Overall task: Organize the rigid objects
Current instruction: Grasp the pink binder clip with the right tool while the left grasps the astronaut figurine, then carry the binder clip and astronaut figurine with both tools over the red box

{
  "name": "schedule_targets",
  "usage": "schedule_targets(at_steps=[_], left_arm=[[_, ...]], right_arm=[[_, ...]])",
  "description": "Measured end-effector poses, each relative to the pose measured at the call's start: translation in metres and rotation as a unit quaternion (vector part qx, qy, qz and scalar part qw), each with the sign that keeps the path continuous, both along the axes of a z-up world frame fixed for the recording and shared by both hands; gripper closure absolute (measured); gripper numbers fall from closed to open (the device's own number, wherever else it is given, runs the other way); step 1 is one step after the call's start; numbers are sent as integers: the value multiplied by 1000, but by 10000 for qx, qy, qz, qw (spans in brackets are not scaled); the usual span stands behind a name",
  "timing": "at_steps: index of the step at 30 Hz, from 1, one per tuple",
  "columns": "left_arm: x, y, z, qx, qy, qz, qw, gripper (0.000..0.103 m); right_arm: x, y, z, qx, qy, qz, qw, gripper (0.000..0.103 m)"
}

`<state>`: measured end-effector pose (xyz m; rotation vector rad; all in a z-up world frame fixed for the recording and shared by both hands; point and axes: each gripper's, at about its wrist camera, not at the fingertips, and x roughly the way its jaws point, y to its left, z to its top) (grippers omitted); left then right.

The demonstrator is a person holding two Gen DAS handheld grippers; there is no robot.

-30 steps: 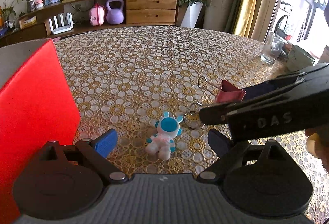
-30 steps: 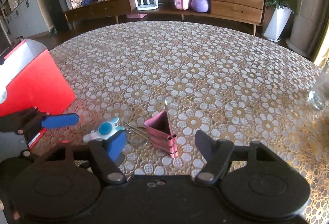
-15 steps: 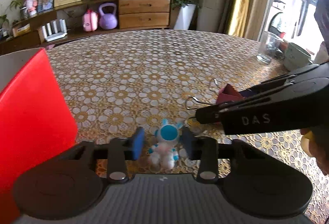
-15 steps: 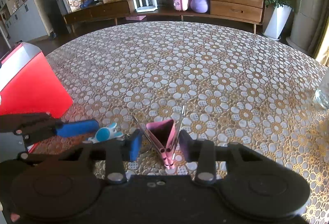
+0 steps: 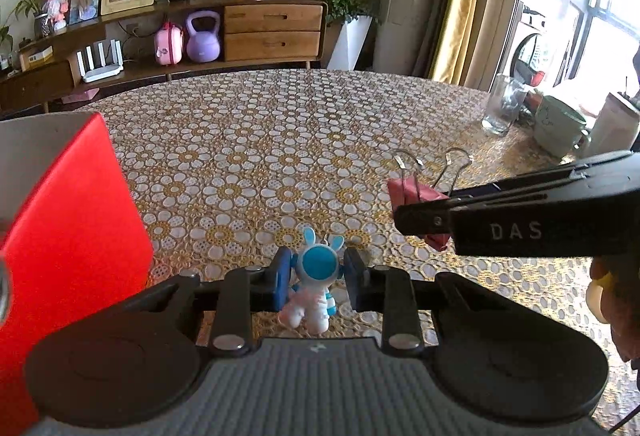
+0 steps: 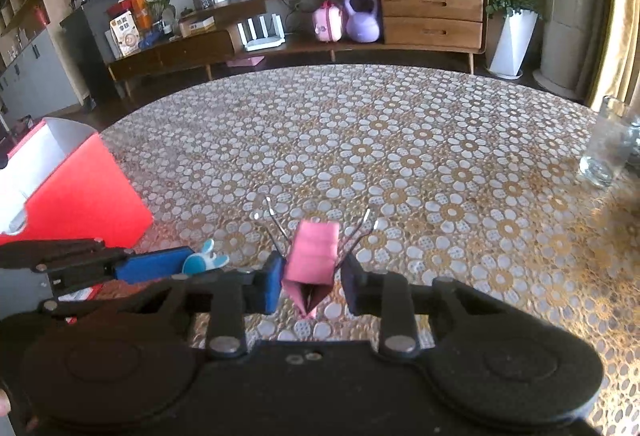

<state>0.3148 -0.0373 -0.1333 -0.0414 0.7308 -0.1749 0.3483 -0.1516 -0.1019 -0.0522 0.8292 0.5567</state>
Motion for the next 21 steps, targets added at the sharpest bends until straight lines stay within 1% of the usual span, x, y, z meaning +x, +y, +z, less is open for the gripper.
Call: schedule_targets(at_steps=[11, 13, 21], left_arm=[[-35, 4, 33, -222, -43, 8, 9997, 75], [-43, 6, 42, -276, -65, -8, 9996, 75], [-72, 19, 89, -281, -208, -48, 9994, 75]], right_arm=[[-57, -16, 39, 78, -148, 38, 9999, 76], [-67, -18, 49, 124, -144, 72, 9998, 76], [-104, -15, 91, 167, -259, 160, 9994, 76]])
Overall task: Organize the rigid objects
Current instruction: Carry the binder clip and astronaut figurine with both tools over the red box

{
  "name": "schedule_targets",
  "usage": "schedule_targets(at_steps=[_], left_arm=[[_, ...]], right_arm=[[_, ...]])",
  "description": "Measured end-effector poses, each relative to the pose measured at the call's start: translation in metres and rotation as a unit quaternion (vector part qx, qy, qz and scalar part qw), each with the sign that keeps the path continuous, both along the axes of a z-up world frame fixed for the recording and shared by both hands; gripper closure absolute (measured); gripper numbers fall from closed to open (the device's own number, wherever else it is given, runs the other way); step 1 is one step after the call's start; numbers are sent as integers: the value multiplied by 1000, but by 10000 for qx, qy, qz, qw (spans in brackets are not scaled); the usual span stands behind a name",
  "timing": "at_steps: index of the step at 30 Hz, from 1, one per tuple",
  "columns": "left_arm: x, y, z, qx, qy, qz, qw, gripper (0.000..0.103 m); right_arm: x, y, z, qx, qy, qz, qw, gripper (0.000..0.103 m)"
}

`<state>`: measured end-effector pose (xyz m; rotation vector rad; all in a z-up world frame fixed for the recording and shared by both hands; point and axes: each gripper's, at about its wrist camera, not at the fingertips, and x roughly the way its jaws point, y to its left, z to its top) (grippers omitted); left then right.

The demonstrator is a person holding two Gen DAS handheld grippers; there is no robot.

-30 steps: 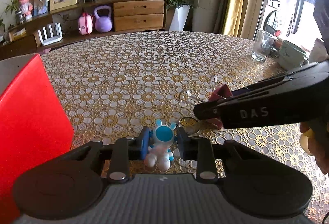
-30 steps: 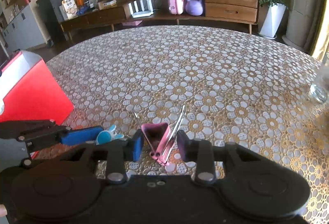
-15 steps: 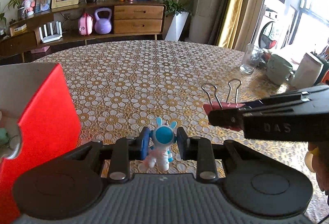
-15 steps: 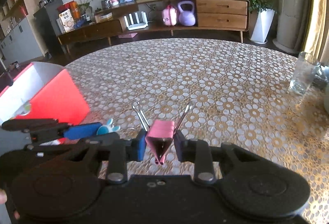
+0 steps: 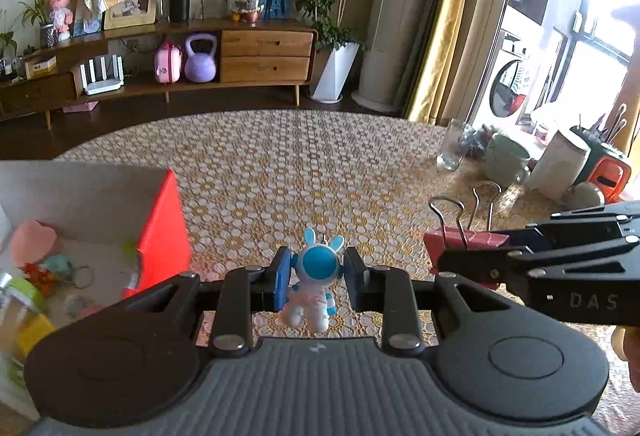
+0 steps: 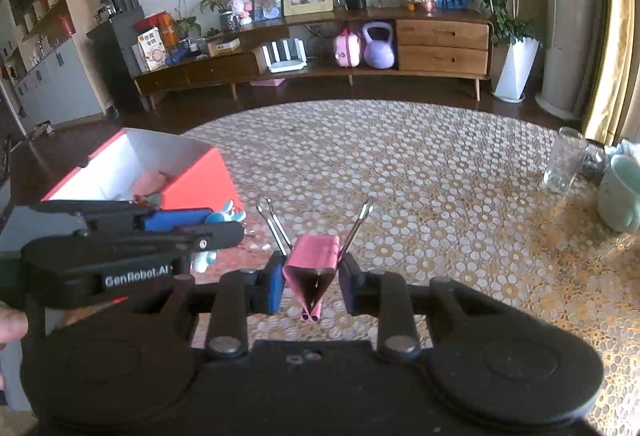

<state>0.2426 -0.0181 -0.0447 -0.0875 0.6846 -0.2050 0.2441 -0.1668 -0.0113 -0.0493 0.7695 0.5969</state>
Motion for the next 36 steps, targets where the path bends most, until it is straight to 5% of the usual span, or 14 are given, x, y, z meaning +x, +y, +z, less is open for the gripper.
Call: schedule_targets(at_steps=[17, 36], left_arm=[[-42, 63, 72, 28, -188, 48, 9998, 75], [-45, 200, 64, 266, 142, 806, 9963, 75]], right_arm=[[-51, 59, 65, 10, -388, 414, 9984, 75], [-49, 164, 52, -237, -313, 951, 9947, 75]])
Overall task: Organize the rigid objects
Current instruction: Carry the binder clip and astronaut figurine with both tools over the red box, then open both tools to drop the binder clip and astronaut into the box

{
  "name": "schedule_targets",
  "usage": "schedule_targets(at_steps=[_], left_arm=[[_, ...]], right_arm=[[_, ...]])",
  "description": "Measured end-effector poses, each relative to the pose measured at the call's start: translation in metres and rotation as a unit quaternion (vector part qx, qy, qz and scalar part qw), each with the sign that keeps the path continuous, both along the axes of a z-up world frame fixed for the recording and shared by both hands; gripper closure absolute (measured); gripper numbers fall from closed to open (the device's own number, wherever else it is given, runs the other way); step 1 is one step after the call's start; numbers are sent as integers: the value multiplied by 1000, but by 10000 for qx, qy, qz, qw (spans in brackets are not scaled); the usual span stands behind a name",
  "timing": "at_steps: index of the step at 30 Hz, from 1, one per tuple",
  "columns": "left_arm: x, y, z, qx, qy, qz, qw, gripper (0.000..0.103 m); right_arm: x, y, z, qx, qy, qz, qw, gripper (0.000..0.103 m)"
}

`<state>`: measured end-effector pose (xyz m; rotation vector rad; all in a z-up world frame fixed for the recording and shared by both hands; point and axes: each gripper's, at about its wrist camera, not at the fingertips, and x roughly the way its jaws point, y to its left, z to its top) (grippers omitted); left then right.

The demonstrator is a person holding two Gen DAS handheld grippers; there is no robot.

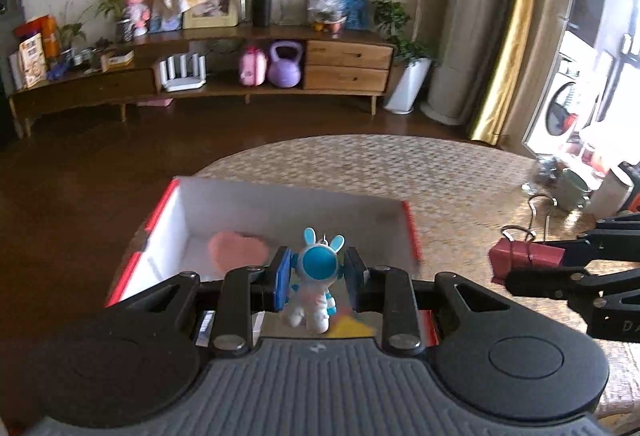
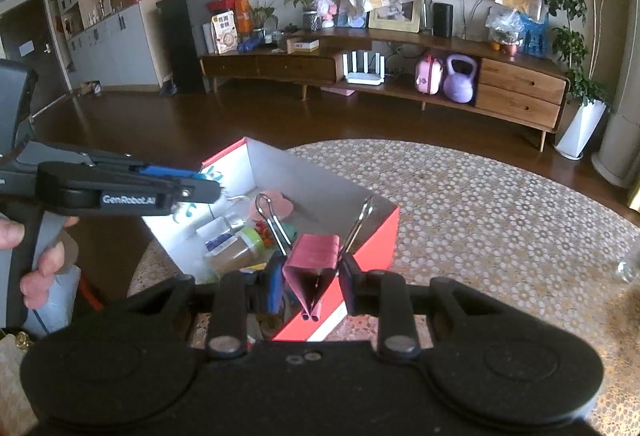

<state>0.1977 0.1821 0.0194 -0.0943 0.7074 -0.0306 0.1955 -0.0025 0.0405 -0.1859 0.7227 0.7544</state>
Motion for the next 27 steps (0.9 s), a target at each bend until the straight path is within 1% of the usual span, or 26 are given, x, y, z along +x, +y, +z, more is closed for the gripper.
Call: schedule_targets(at_steps=[8, 11, 13, 17, 22, 27], left_arm=[[21, 42, -27, 145, 327, 348, 9988, 75], [33, 51, -37, 314, 409, 426, 9978, 75], [43, 57, -44, 359, 501, 459, 9970, 75], [63, 63, -57, 434, 641, 431, 9961, 75], [86, 60, -71, 398, 823, 376, 9951, 75], [106, 49, -81, 318, 1011, 198, 9942, 75]], right_arm=[[30, 33, -30, -89, 225, 51, 9997, 75], [40, 45, -42, -169, 274, 137, 9994, 75], [47, 52, -49, -195, 344, 197, 9990, 75], [59, 68, -66, -316, 483, 285, 9979, 75], [70, 88, -82, -463, 550, 337, 9968, 75], [77, 100, -93, -636, 590, 320, 9957, 75]])
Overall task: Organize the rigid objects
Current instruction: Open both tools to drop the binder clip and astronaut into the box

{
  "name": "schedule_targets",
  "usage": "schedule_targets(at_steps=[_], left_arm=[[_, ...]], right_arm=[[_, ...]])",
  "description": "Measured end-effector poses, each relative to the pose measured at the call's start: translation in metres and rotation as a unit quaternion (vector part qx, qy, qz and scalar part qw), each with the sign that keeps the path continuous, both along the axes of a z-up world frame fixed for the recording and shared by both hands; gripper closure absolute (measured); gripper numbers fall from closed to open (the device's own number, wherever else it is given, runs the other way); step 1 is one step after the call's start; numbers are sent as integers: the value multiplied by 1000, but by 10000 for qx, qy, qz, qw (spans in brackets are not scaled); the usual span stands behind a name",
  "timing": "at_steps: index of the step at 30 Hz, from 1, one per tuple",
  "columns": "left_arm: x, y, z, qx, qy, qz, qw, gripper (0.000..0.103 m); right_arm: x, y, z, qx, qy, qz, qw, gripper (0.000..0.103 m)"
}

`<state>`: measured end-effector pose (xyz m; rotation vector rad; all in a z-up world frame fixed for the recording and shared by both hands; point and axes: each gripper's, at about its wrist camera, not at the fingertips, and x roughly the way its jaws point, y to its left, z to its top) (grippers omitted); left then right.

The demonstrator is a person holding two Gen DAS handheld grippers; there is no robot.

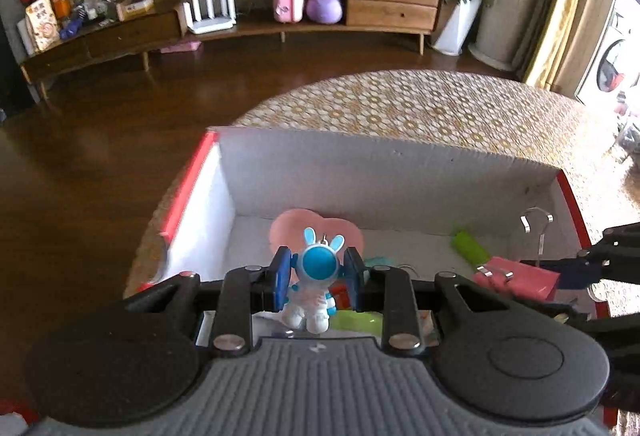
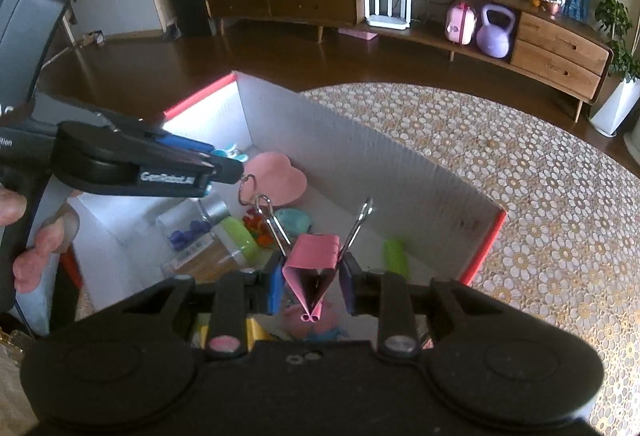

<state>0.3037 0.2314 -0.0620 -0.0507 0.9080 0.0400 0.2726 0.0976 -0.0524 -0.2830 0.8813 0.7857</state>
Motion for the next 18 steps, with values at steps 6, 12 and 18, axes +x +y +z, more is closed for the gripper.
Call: schedule_targets(at_steps=[6, 12, 18], left_arm=[[16, -17, -11, -12, 178, -229, 9996, 75], [23, -25, -22, -31, 466, -346, 9983, 75], [24, -21, -25, -79, 682, -287, 9972, 75]], right_arm=[[2, 6, -10, -163, -36, -18, 9999, 75], [-8, 11, -14, -372, -210, 56, 9991, 72], [-9, 7, -7, -266, -211, -65, 9994, 67]])
